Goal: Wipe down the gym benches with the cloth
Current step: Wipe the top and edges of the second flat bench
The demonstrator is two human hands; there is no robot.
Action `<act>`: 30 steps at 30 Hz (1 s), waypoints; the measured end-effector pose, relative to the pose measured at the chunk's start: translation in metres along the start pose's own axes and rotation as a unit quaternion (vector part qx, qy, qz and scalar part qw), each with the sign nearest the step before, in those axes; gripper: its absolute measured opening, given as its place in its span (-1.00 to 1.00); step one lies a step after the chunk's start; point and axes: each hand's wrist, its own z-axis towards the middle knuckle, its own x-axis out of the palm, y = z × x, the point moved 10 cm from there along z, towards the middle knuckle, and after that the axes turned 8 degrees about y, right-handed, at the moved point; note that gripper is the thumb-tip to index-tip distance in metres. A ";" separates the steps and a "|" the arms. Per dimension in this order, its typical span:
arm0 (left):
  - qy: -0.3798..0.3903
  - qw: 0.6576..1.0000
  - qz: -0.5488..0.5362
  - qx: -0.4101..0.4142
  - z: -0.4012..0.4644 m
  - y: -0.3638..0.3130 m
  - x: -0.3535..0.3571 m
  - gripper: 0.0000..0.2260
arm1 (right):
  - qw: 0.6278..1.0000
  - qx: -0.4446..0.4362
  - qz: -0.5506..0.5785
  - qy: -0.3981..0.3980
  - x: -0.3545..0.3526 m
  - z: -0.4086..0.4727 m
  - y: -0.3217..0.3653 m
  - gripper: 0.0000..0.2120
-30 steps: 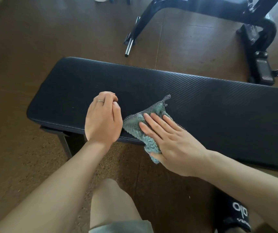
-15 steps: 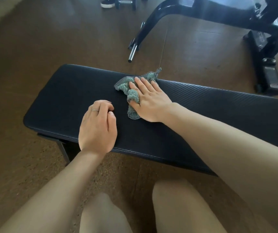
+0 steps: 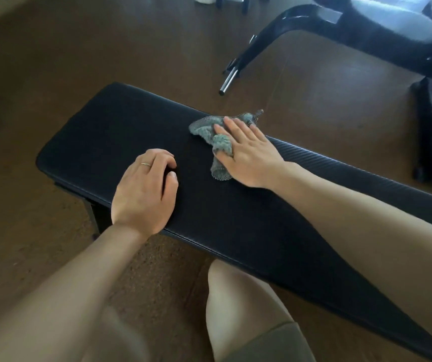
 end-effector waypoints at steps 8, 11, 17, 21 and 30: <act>0.003 1.000 0.010 -0.018 0.000 0.001 0.001 -0.87 | 0.993 0.093 0.055 -0.057 -0.001 -0.056 -0.087 -0.47; 0.008 1.000 0.016 -0.020 0.000 0.001 0.002 -0.85 | 0.992 0.112 0.054 -0.035 0.005 -0.077 -0.102 -0.46; 0.009 1.000 0.018 -0.016 -0.001 0.001 0.003 -0.80 | 0.992 0.124 -0.001 -0.015 -0.004 -0.019 -0.050 -0.34; 0.007 1.000 0.022 -0.001 0.000 0.000 0.004 -0.78 | 0.998 0.046 0.012 -0.031 -0.022 0.051 0.015 -0.37; 0.000 1.000 0.010 0.011 -0.001 0.000 -0.001 -0.80 | 0.994 0.063 0.075 -0.039 -0.022 0.027 -0.015 -0.46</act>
